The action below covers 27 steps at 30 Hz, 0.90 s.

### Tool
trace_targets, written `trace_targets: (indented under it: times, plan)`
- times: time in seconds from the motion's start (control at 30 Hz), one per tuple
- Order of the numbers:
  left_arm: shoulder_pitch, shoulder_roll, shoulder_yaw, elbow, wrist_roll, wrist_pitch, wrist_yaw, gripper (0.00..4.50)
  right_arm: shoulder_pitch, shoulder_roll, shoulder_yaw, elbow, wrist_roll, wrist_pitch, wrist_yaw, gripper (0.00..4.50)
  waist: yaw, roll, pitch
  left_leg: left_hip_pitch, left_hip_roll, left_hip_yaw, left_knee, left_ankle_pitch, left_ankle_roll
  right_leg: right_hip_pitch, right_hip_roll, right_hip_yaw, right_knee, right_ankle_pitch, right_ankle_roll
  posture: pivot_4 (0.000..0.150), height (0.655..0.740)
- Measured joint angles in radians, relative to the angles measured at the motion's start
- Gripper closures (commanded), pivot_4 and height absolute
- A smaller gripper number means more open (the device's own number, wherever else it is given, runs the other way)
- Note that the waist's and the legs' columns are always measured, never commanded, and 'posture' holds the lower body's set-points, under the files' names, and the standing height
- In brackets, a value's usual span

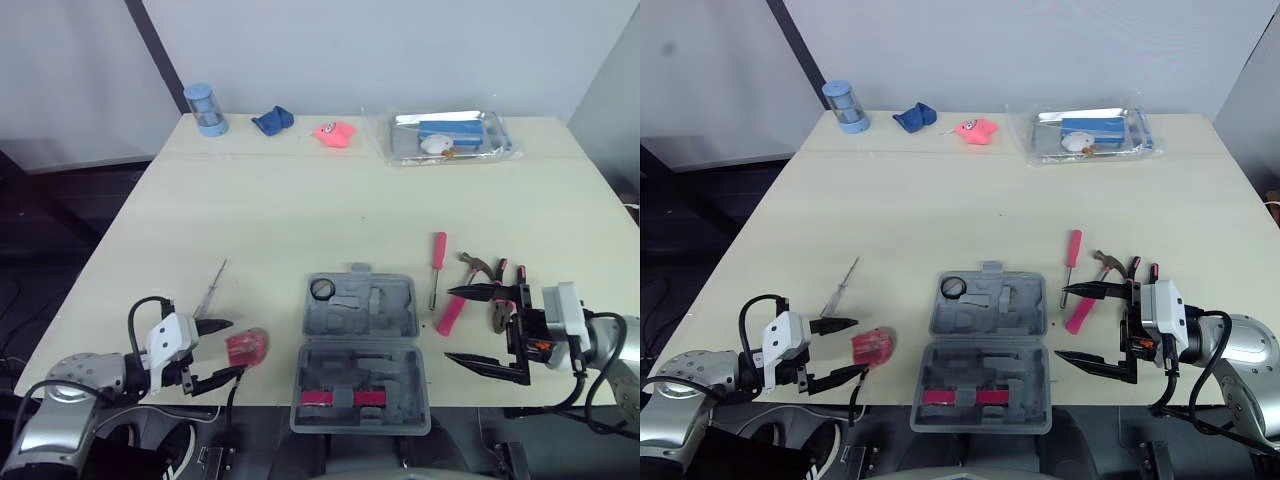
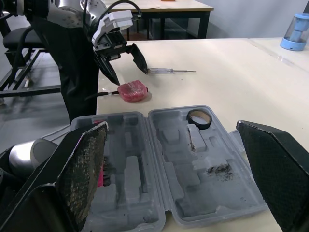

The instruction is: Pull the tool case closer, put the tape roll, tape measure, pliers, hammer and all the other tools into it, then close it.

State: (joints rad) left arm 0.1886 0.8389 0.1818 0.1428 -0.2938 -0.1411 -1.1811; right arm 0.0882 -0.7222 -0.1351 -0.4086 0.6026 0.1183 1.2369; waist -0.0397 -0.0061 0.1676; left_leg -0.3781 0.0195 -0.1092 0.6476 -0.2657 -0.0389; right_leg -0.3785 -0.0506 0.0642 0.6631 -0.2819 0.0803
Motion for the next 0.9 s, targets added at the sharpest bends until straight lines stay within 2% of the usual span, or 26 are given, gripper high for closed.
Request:
trace_targets:
  times: [0.73,0.77,0.83,0.9]
  plan:
    - [-0.116,-0.038,-0.104,0.156,0.067,-0.030,-0.016,0.04,-0.007,-0.007,-0.001,0.013,0.004,-0.001,0.001,0.00,0.001,0.000,0.000,0.000,0.000,0.000,0.000,0.000,0.000,0.000,0.000,0.000,0.000,0.000,0.000,0.150,0.7400]
    - [-0.118,-0.039,-0.105,0.164,0.067,-0.037,-0.019,0.57,-0.007,-0.010,-0.001,0.012,0.006,0.001,0.002,0.00,0.001,0.000,0.000,0.000,0.000,0.000,0.000,0.000,0.000,0.000,0.000,0.000,0.000,0.000,0.000,0.150,0.7400]
    - [-0.123,-0.040,-0.105,0.177,0.065,-0.044,-0.025,1.33,-0.007,-0.017,0.000,0.010,0.012,0.002,0.005,0.00,0.001,0.000,0.000,0.000,0.000,0.000,0.000,0.000,0.000,0.000,0.000,0.000,0.000,0.000,0.000,0.150,0.7400]
    - [-0.128,-0.040,-0.105,0.186,0.064,-0.053,-0.032,1.43,-0.008,-0.019,0.000,0.001,0.017,0.003,0.007,0.00,0.001,0.000,0.000,0.000,0.000,0.000,0.000,0.000,0.000,0.000,0.000,0.000,0.000,0.000,0.000,0.150,0.7400]
